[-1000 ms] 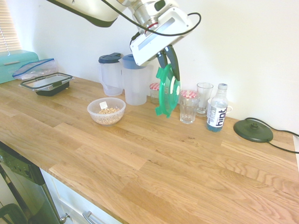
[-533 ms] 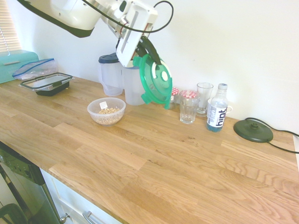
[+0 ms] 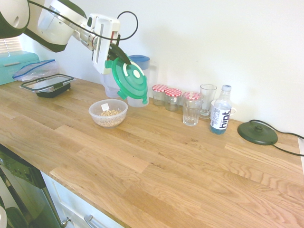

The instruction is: Cover the lid of food container

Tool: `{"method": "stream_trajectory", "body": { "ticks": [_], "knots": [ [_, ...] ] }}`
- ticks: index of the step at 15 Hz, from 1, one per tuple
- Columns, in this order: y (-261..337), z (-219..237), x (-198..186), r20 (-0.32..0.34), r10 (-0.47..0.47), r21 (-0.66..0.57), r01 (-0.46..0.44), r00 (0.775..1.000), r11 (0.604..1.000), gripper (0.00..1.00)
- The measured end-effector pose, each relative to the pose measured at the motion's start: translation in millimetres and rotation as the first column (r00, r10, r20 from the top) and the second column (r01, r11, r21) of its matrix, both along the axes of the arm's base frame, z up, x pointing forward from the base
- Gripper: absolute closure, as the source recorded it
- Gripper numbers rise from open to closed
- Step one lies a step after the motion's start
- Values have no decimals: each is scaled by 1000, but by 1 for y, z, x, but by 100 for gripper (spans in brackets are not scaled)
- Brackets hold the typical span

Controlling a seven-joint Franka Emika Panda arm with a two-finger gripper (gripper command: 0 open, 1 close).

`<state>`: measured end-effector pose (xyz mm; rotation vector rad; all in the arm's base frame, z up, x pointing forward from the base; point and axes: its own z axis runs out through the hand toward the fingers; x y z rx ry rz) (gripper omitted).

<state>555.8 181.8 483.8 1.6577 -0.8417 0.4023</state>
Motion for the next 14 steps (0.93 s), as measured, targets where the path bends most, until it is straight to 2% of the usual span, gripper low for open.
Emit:
{"method": "stream_trajectory", "body": {
  "ticks": [5,10,14],
  "knots": [
    [50,-48,2,11,90,-148,-87,996,985,100],
    [83,-90,-8,11,112,-267,-105,994,958,100],
    [104,-110,-6,18,131,-283,-121,991,951,100]
  ]
}}
